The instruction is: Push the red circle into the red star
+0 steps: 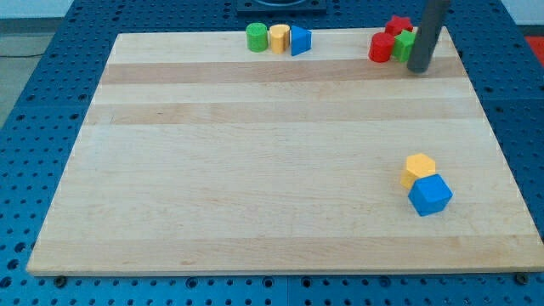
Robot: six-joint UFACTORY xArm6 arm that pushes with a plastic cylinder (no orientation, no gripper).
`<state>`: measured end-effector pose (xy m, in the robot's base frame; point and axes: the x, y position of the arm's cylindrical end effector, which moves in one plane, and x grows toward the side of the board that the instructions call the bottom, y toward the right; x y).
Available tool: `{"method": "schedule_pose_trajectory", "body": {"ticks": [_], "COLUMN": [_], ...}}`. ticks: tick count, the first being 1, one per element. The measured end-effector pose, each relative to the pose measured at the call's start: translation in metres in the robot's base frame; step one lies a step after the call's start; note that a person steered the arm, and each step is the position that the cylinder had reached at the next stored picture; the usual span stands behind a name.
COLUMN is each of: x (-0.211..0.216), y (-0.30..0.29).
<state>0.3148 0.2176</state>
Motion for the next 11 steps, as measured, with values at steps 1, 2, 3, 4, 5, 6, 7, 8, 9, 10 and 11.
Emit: {"method": "schedule_pose_trajectory", "body": {"ticks": [1, 2, 3, 4, 5, 6, 7, 8, 9, 10, 11], "x": [0.020, 0.001, -0.031, -0.051, -0.058, -0.050, -0.007, 0.029, 0.084, 0.153, 0.227], "y": [-0.035, -0.082, -0.085, -0.072, -0.064, -0.068, -0.058, -0.019, 0.007, 0.021, 0.022]}}
